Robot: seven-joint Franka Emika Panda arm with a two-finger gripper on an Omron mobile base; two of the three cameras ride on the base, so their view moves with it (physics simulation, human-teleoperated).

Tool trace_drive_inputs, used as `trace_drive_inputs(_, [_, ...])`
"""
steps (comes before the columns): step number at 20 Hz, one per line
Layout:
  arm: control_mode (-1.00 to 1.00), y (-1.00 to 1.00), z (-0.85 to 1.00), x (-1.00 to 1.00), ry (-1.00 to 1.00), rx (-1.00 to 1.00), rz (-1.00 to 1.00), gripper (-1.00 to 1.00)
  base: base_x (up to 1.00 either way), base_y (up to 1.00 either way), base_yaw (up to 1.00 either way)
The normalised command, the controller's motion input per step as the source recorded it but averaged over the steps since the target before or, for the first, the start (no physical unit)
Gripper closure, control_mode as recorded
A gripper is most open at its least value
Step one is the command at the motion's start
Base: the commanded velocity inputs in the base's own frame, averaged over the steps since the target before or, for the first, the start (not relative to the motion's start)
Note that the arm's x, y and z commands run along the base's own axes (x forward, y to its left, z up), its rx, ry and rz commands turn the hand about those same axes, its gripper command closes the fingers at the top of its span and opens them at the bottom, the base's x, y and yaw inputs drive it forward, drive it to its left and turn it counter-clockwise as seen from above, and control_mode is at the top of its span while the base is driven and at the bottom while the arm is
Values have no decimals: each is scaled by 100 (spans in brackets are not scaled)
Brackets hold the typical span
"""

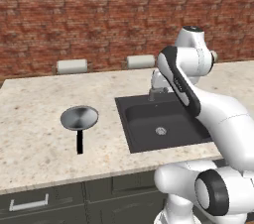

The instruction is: Pick the pan and sponge and place them into the sink. Then turn on the water.

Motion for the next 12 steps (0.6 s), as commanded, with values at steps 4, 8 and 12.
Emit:
trace_drive_inputs(4, [-100,0,1,-33,-9,0,0,-100,0,0,0])
trace_drive_inputs(8, [-100,38,-6,-83,-3,-6,4,-100,0,0,0])
trace_drive_inputs(12, [-100,84,-26,-98,1,-11,8,-100,0,0,0])
